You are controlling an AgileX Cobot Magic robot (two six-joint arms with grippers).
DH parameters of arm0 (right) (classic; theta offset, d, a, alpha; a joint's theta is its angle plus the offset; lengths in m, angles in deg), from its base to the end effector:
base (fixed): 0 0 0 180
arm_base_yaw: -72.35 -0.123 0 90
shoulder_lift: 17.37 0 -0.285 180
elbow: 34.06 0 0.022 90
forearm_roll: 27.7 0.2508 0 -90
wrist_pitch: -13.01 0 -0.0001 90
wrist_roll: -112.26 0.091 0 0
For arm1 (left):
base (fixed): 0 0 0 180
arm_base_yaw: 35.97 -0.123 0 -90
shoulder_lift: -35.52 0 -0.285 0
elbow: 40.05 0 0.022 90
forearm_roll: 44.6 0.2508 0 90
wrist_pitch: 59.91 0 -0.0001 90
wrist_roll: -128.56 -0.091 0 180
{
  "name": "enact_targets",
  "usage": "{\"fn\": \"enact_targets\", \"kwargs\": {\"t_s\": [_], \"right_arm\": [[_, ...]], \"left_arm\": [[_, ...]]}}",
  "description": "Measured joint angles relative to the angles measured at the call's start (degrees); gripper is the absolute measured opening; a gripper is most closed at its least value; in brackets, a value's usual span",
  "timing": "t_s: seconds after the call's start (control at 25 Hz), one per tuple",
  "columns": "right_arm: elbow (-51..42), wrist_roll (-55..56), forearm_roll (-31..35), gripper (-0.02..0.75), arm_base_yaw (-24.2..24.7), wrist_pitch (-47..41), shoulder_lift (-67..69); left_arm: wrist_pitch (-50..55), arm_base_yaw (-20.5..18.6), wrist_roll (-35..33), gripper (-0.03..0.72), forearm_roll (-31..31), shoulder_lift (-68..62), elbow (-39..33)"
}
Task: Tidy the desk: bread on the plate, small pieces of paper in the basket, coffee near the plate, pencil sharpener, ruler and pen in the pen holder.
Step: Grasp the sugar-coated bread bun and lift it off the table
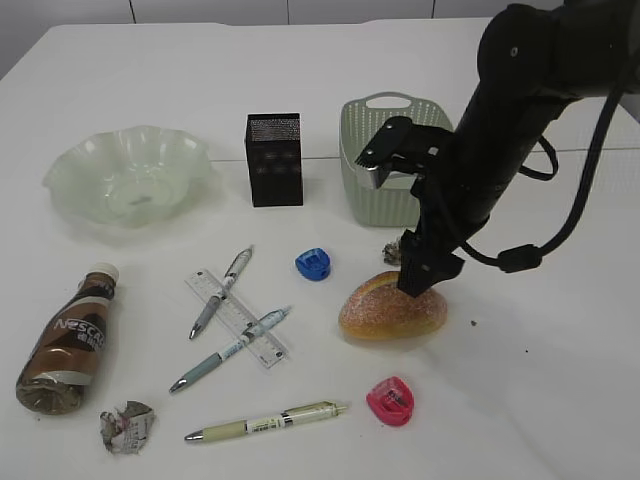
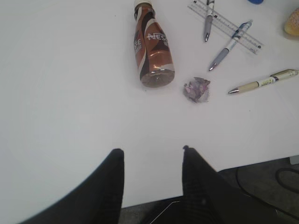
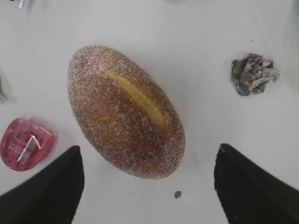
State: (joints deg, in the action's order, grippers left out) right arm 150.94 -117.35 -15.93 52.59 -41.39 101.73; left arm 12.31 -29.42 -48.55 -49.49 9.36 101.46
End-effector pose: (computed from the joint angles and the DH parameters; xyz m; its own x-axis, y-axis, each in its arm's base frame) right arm 0.3668 0.1478 0.2019 -0.4282 -0.8643 -0.2638 -0.8931 0.4493 -0.0227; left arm 0.0224 -0.0100 0.3097 -0.7351 0.0077 -0.6779 0.1130 0.9873 -0.1114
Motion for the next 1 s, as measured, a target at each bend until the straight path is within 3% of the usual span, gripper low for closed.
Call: {"fn": "enact_targets", "kwargs": {"t_s": [1.0], "right_arm": [[-0.50, -0.23, -2.46, 0.648, -0.10, 1.39, 4.99]], "left_arm": [[0.00, 0.00, 0.00, 0.307, 0.41, 0.00, 0.00]]}}
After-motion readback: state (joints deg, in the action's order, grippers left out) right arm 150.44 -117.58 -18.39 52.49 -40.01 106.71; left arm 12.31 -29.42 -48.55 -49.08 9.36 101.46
